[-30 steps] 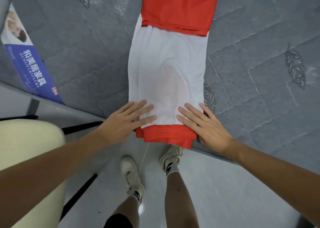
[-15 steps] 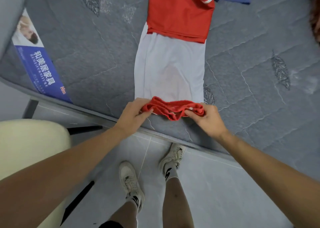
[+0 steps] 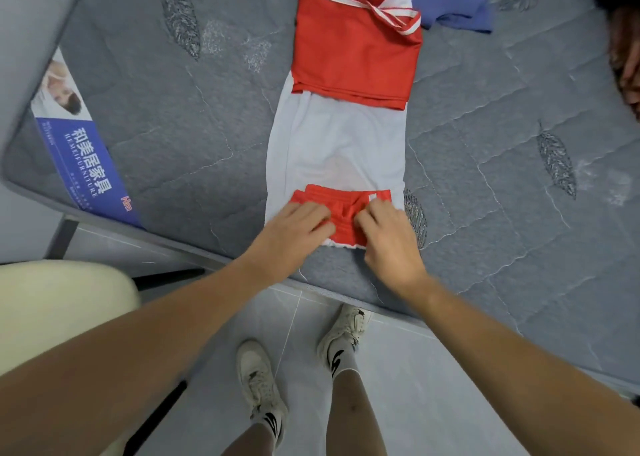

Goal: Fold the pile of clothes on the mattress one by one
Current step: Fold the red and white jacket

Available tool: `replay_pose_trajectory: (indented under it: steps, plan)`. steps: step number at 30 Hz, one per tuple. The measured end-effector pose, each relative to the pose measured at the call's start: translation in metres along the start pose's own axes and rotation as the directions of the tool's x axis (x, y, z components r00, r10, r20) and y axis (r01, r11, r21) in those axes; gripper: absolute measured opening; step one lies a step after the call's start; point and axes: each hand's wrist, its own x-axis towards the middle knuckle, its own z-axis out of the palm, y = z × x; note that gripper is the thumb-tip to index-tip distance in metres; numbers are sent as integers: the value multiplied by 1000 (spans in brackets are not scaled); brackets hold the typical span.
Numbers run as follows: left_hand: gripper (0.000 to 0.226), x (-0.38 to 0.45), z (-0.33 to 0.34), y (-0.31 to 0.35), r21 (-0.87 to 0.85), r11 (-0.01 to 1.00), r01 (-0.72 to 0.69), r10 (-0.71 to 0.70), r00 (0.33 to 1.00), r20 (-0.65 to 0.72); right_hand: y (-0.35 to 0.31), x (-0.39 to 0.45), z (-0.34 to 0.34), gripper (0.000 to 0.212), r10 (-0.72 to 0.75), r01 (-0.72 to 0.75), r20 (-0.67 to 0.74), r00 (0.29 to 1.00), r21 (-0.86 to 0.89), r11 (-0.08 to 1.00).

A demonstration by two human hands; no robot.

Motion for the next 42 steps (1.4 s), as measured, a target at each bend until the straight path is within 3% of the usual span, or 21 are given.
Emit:
replay_pose_trajectory:
  steps: [1, 3, 5, 8, 10, 13, 16, 18, 20, 23, 27, 29, 33, 35, 37, 40, 42]
  plan:
    - [59, -7, 2, -1, -34, 999, -35, 38, 995, 92, 1, -6, 1, 39, -54, 52, 53, 997, 45, 998]
    - [83, -16, 4, -6, -14, 1000, 25, -21, 971, 239, 10, -20, 0, 60, -106, 93, 137, 985, 99, 991]
    - [93, -10, 6, -11, 48, 995, 86, -96, 956, 276, 20, -23, -3, 79, -98, 84, 229, 968, 72, 994]
    - [89, 16, 8, -20, 44, 982, 181, -186, 938, 294, 28, -7, -1, 77, -38, 32, 262, 964, 28, 999]
    - [86, 27, 5, -29, -67, 974, 217, -190, 938, 289, 31, 9, -1, 76, -23, 8, 237, 971, 64, 998]
    - [67, 40, -16, -50, -374, 824, 425, -253, 868, 428, 46, 34, -22, 70, 51, -103, 281, 958, 175, 979]
    - [11, 68, -56, -75, -504, 653, 566, -271, 795, 542, 70, 64, -54, 36, 183, -340, 399, 898, 370, 864]
    - [15, 96, -84, -96, -526, 567, 634, -334, 761, 556, 87, 89, -73, 26, 268, -442, 391, 881, 471, 763]
    - [13, 127, -109, -119, -550, 489, 677, -406, 735, 544, 101, 121, -89, 30, 316, -461, 343, 885, 536, 708]
    - [15, 173, -123, -154, -651, 367, 664, -513, 729, 453, 119, 179, -104, 34, 342, -412, 235, 910, 607, 679]
    - [22, 235, -107, -205, -771, 215, 599, -707, 640, 301, 146, 257, -105, 36, 444, -372, 43, 895, 621, 690]
    - [25, 262, -93, -231, -796, 222, 563, -770, 602, 212, 159, 294, -96, 41, 492, -375, -22, 870, 618, 691]
    - [40, 298, -51, -260, -670, 375, 641, -849, 527, 29, 180, 335, -69, 69, 605, -452, -182, 775, 510, 732]
    - [53, 296, -35, -262, -650, 292, 701, -919, 394, 13, 179, 330, -56, 79, 723, -509, -161, 672, 608, 609]
    - [67, 287, -23, -257, -639, 190, 745, -943, 320, 94, 166, 306, -42, 78, 759, -571, -4, 651, 656, 493]
    - [82, 283, -21, -257, -519, 235, 822, -888, 398, 229, 151, 288, -29, 71, 776, -674, 161, 610, 620, 401]
    - [74, 290, -20, -267, -434, 306, 848, -848, 450, 281, 154, 301, -28, 64, 804, -667, 213, 555, 691, 278]
